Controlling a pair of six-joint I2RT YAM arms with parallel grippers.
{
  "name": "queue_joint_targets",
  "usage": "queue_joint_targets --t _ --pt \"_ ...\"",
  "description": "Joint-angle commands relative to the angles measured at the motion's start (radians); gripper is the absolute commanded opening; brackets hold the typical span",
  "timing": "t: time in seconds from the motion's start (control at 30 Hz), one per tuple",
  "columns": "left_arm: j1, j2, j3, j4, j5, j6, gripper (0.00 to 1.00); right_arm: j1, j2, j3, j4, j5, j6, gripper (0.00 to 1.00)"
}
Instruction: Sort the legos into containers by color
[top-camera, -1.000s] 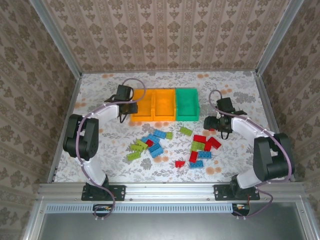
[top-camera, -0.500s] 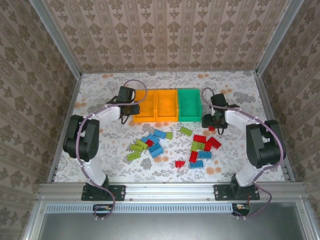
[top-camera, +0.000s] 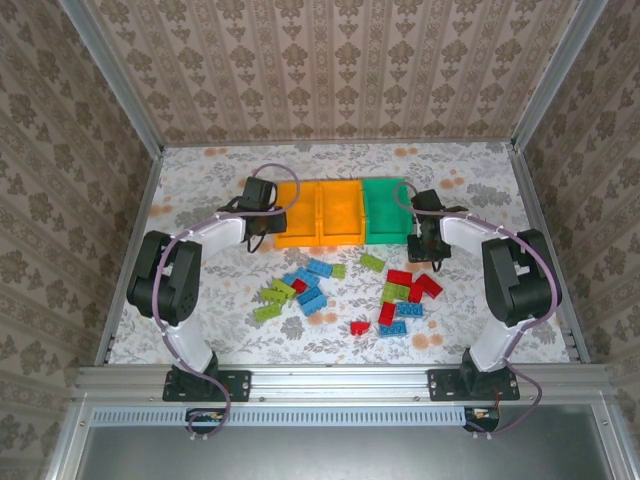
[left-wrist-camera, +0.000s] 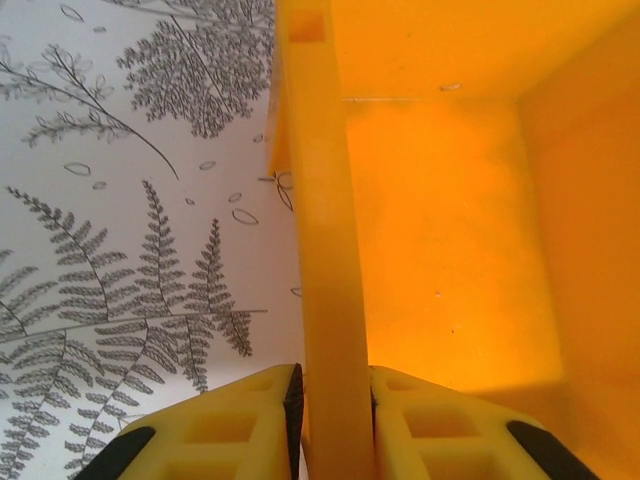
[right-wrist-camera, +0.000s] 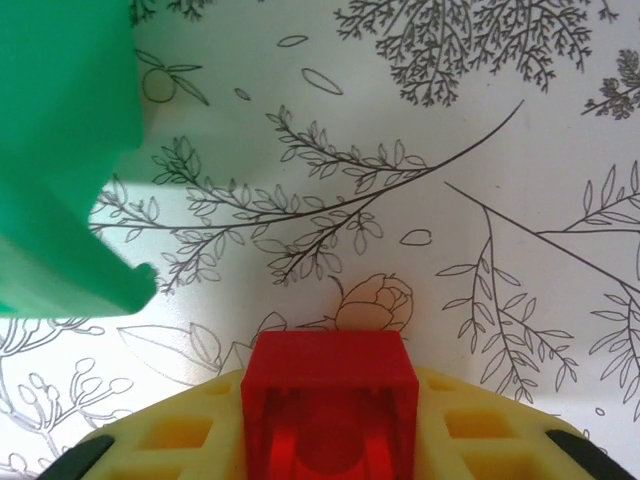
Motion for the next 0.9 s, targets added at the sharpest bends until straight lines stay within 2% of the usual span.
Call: queue_joint_targets --t 0.0,0.2,0.37,0.43,0.63,0.67,0.8,0.87 --pt "-0.014 -0.023 -0.014 -0.039 0.035 -0.006 0.26 0.015 -0.066 0.026 -0.045 0.035 0.029 0.29" --pt "-0.027 -0.031 -0.021 -0.034 0.013 0.009 0.37 0.019 -0.208 0.041 -0.035 0.01 0.073 0.23" --pt "-0.037 -0.056 -0.034 -0.039 -0.021 0.031 0.57 0.031 -0.257 0.083 0.059 -0.129 0.116 0.23" --pt "-0.04 -0.072 -0.047 -0.033 -0.031 0.036 0.63 0.051 -0.207 0.136 0.065 -0.144 0.12 0.24" --pt "-0.046 -0.148 -0.105 -0.018 -0.076 0.063 0.81 0.129 0.027 0.359 -0.037 -0.057 0.107 0.25" --pt "-0.076 -0.168 -0.122 -0.015 -0.082 0.07 0.84 0.133 0.058 0.38 -0.043 -0.048 0.115 0.26" --pt "-0.096 -0.242 -0.177 -0.013 -0.087 0.108 0.86 0.133 0.164 0.456 -0.093 0.016 0.158 0.28" --pt "-0.115 -0.275 -0.213 -0.01 -0.076 0.136 0.86 0.133 0.204 0.484 -0.113 0.028 0.169 0.32"
